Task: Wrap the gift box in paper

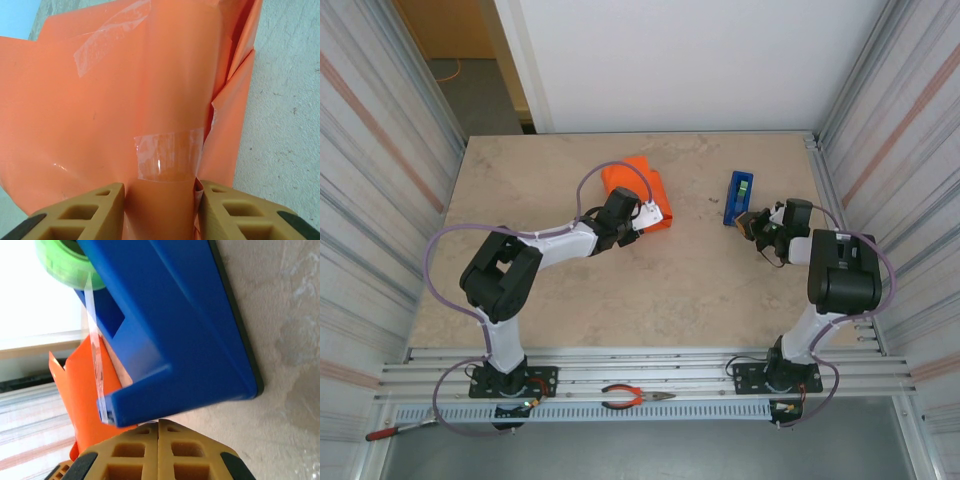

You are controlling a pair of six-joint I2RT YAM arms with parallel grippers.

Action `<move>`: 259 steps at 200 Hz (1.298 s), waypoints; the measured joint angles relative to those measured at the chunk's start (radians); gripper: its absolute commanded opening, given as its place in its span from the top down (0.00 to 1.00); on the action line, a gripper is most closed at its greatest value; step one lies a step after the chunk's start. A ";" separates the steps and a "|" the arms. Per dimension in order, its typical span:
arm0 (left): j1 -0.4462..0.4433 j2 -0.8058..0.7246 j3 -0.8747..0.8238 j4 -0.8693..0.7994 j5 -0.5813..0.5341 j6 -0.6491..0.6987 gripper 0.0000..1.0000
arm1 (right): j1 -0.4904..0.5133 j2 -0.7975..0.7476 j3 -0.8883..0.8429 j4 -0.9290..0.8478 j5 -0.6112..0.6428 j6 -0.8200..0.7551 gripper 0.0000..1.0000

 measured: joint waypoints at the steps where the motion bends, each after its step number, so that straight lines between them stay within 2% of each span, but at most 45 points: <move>1: 0.000 0.000 0.000 0.000 0.000 0.000 0.59 | 0.000 0.002 0.000 0.002 -0.001 0.001 1.00; 70: 0.000 0.000 0.000 0.000 0.000 0.000 0.60 | -0.018 0.073 -0.025 0.166 -0.099 0.083 1.00; 167: 0.000 -0.001 -0.002 0.003 0.000 0.000 0.60 | 0.003 0.077 -0.029 0.173 -0.074 0.099 1.00; 259: 0.000 -0.002 -0.004 0.006 0.000 0.000 0.61 | 0.057 0.055 -0.061 0.091 -0.059 0.071 1.00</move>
